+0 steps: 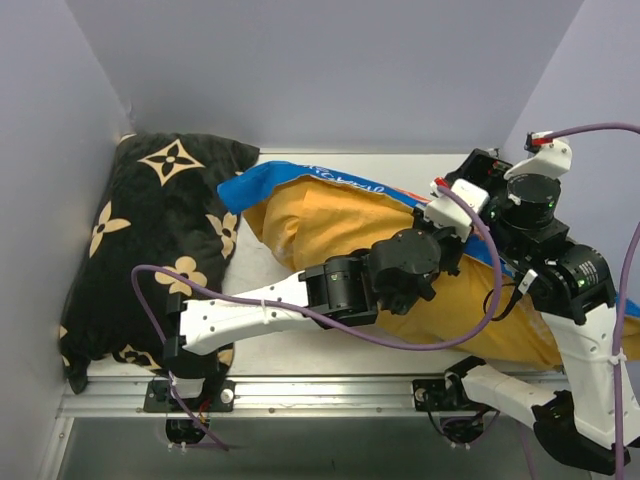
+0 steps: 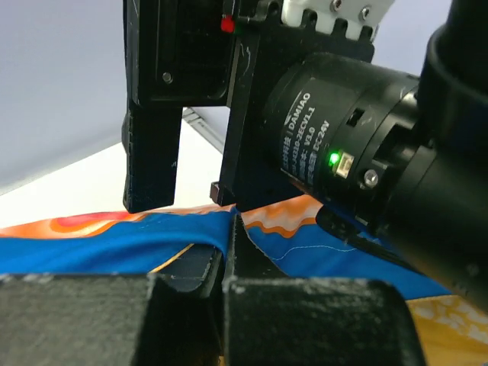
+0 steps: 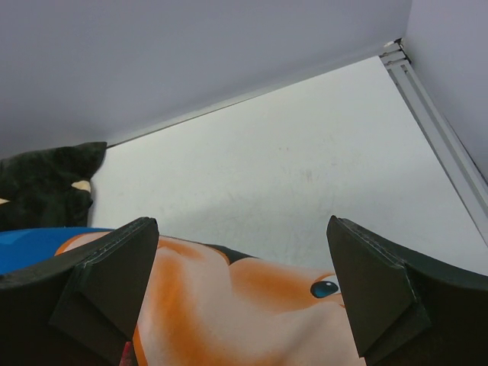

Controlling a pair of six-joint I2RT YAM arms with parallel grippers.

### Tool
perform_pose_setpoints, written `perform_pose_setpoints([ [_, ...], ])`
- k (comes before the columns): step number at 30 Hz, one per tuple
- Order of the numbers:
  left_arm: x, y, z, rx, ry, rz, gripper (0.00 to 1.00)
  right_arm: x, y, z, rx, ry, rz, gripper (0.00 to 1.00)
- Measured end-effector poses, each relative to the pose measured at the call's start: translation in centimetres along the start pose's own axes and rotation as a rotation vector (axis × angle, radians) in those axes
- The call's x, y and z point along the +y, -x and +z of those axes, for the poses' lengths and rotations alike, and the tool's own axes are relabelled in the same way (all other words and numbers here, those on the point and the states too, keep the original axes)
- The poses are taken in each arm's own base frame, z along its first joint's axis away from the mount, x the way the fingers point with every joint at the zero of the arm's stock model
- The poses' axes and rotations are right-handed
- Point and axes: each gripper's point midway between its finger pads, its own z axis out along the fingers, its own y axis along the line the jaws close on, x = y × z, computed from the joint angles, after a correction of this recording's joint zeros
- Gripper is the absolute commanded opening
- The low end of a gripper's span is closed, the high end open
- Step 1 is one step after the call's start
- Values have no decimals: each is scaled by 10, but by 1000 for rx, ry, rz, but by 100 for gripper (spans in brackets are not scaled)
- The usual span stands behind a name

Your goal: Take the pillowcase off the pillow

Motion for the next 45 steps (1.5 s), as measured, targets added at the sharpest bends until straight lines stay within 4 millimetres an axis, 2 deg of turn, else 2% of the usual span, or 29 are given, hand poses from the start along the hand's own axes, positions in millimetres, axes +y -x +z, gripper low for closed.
perform_pose_setpoints([
  [3,6,1,11,12,46,-22,0,-4,0,10,8,-36,-4,100],
  [6,34,-17,27,71,115,-49,0,-16,-6,34,49,-96,8,100],
  [9,72,-51,46,154,204,-64,0,-31,-21,71,123,-152,54,100],
  [14,117,-105,84,276,239,-185,0,-49,-71,139,309,-199,134,99],
  [16,143,-127,104,317,266,-236,0,-53,-85,156,360,-209,156,99],
  [18,171,-148,123,350,290,-279,0,-55,-92,163,384,-208,170,99],
  [21,203,-178,151,380,303,-345,28,-47,-82,161,367,-179,193,99],
  [22,214,-187,161,383,303,-368,45,-44,-75,161,349,-167,201,99],
  [24,226,-197,174,378,298,-394,60,-35,-58,157,309,-129,217,100],
  [25,229,-199,179,369,292,-402,65,-32,-52,154,294,-114,221,100],
  [29,222,-190,189,325,232,-394,82,-20,-38,139,253,-61,225,100],
  [31,217,-182,186,304,203,-366,87,-13,-38,133,241,-35,220,100],
  [33,216,-176,179,292,191,-335,90,-5,-46,126,246,-8,209,100],
  [36,221,-161,164,271,192,-294,91,7,-77,114,293,13,163,99],
  [38,233,-145,150,248,223,-278,92,15,-98,108,325,29,131,99],
  [40,254,-123,131,210,285,-268,92,24,-117,103,353,48,100,99],
  [42,281,-100,110,157,370,-269,92,32,-133,102,372,58,67,99],
  [45,329,-79,63,103,517,-296,92,54,-150,105,393,76,-8,99],
])
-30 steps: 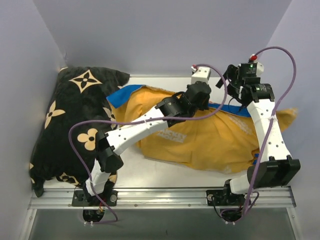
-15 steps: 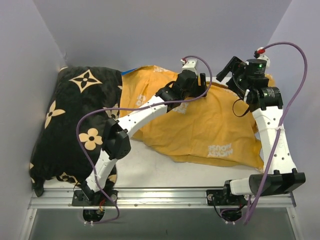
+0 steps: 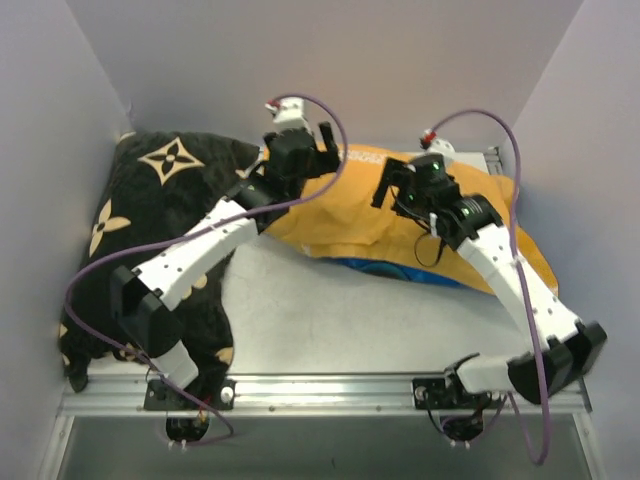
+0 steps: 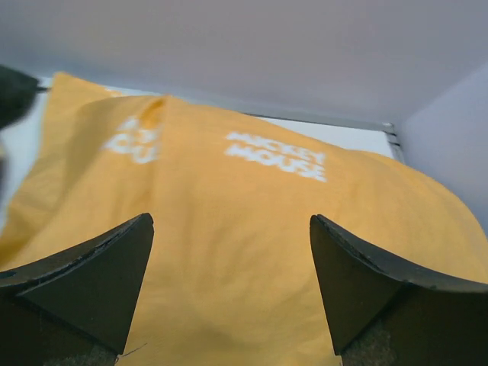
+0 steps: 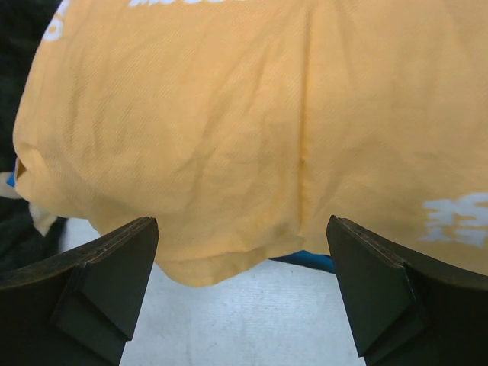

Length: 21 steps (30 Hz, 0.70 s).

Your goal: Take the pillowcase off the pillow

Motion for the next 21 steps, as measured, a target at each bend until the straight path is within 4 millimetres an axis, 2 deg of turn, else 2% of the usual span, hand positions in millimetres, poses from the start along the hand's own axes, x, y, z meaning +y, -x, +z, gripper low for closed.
perform_pose_setpoints([
  [3,64,11,-17,-23,129,-53,92,45,-13,19,18,23,-112,99],
  [5,106,4,-22,-16,207,-86,92,79,-25,34,30,48,-179,100],
  [7,149,-17,-23,22,296,-101,93,107,-37,52,43,60,-235,100],
  [9,189,-51,-23,89,372,-107,92,131,-52,68,61,60,-295,100],
  [11,214,-87,-25,173,406,-104,92,153,-61,85,58,53,-336,100],
  [14,229,-130,-28,267,386,-113,92,166,-76,109,60,13,-386,97],
  [17,222,-148,-26,293,317,-141,90,155,-86,121,71,-52,-418,87],
  [21,209,-147,-20,277,245,-174,65,137,-83,119,49,-122,-429,82],
])
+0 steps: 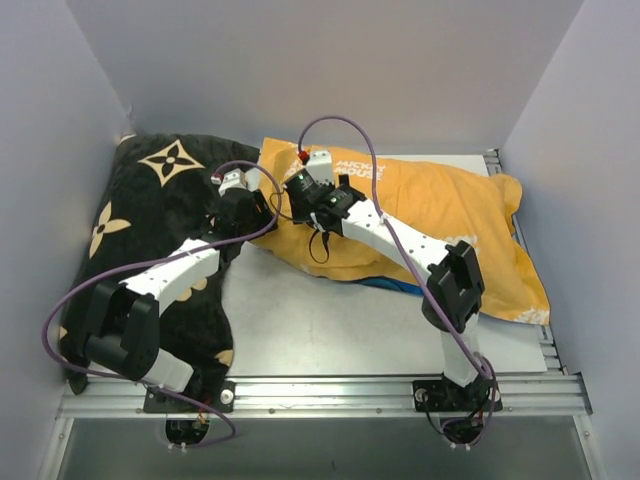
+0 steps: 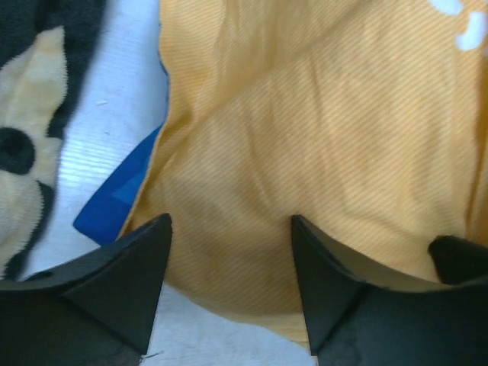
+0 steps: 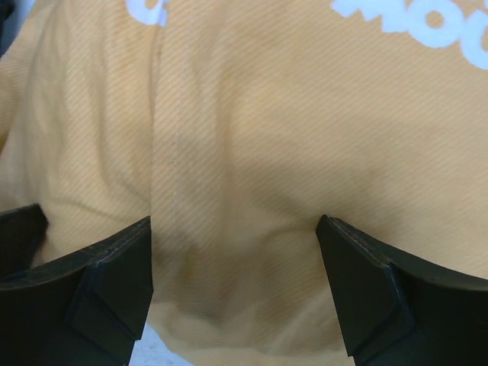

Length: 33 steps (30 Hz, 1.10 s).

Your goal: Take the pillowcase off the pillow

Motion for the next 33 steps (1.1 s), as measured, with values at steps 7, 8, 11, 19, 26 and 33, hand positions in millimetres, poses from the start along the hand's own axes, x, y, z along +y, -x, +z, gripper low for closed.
perform_pose_setpoints([
  [7,-6,-2,-1,12,-25,-25,6,-38,-22,-20,11,-70,11,47],
  [8,-5,-3,-1,14,-22,-25,3,-41,-22,-23,9,-71,19,33],
  [11,1,-7,-3,24,-5,-22,0,-50,-21,-28,5,-75,35,5],
  [19,-3,-16,-26,50,-40,15,54,-99,-59,-29,64,-58,155,0],
  [26,-120,-35,-101,7,-297,207,93,-127,-103,-46,72,46,311,0],
  [33,-178,-61,-106,-25,-242,234,96,-113,-130,-49,60,171,418,0],
])
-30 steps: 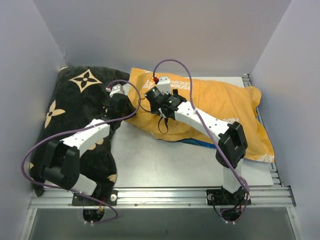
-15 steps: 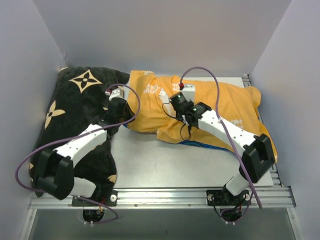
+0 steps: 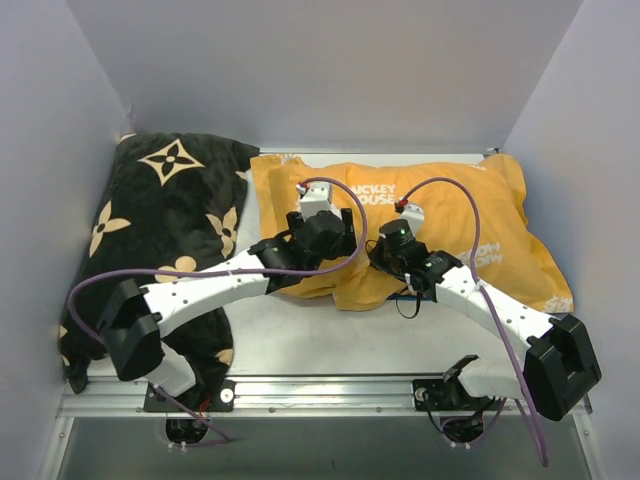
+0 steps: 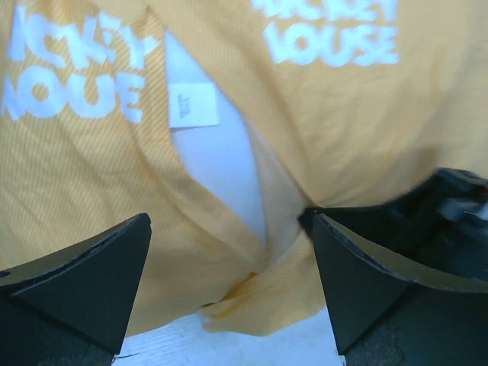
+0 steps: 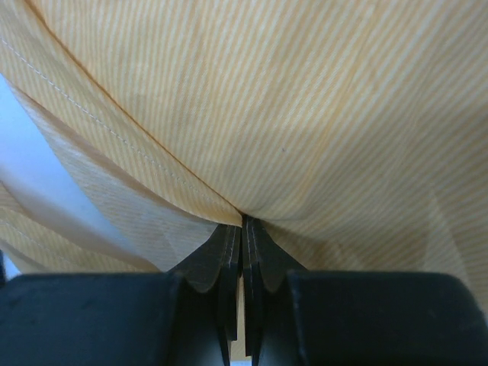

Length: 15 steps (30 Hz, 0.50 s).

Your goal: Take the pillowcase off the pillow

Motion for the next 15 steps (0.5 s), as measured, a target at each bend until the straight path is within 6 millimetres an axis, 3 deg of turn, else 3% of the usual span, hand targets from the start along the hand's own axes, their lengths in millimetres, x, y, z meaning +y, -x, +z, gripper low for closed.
perform_pose_setpoints([
  [4,30,-37,23,64,176,11,91,3,1,3,-9,27,38,0],
  [5,38,-46,27,81,213,18,85,3,3,4,-11,33,48,0],
  [6,44,-53,30,92,244,20,78,3,4,4,-12,37,56,0],
  [8,53,-60,31,106,282,18,55,3,4,7,-3,44,64,0],
  [9,54,-60,29,104,288,13,28,3,3,9,6,46,70,0],
  [11,56,-57,26,96,292,2,5,2,4,14,21,45,86,0],
  [13,62,-56,21,93,288,-22,0,0,7,18,34,50,108,0],
  [15,84,-58,11,99,312,-35,0,-5,11,22,48,52,138,0],
])
